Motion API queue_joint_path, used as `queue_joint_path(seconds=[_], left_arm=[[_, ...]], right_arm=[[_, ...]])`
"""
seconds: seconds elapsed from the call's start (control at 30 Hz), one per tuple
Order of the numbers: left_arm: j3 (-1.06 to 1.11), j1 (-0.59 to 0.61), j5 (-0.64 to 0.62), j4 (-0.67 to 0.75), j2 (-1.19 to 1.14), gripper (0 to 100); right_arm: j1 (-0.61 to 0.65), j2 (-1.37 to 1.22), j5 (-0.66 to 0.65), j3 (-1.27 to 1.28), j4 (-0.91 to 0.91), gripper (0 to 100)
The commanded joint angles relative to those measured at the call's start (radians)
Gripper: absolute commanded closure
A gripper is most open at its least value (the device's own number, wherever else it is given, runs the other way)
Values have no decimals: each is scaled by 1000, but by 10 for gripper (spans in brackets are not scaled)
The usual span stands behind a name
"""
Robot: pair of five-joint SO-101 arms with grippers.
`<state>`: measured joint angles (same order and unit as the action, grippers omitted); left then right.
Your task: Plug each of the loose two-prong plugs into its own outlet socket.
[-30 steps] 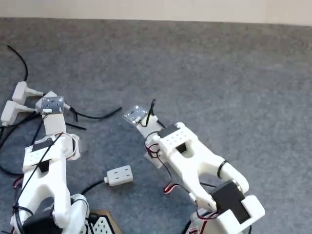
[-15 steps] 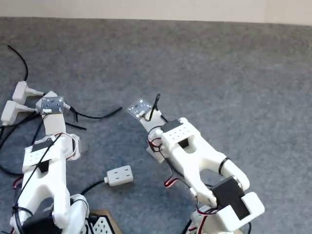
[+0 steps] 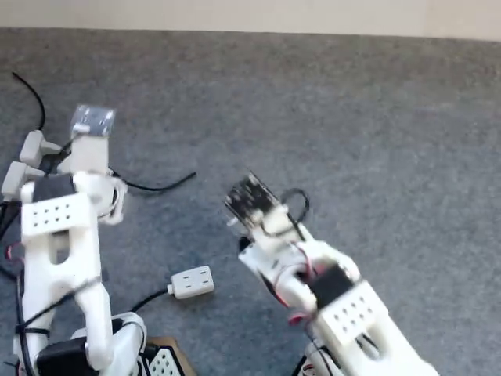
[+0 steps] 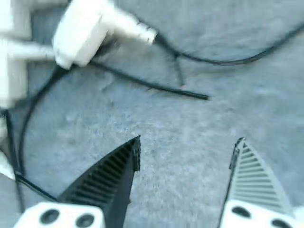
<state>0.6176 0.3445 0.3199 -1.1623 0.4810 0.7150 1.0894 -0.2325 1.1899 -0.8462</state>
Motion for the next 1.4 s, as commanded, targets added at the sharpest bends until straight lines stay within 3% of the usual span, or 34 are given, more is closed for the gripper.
queue_joint_path(seconds=[0.0,0.1,0.2,0.5,0.7,1.0,1.17,1.37], left_arm=[[-205,-116,12,-138,27,690],[-283,-211,8,-189,53,690],[-242,-268,-32,-143,171,669],[360,-358,-81,123,769,600],[568,-360,-144,155,1026,600],[730,-364,-147,190,1070,600],[759,-433,-147,187,1072,600],[759,-432,-149,187,1075,600]], right_arm=[[36,97,12,41,53,993],[76,56,14,50,77,993],[85,13,31,71,85,993],[93,10,55,168,177,993],[268,4,57,110,101,993],[228,2,51,64,81,993],[193,2,49,-59,-10,993],[193,1,31,-101,-33,993]])
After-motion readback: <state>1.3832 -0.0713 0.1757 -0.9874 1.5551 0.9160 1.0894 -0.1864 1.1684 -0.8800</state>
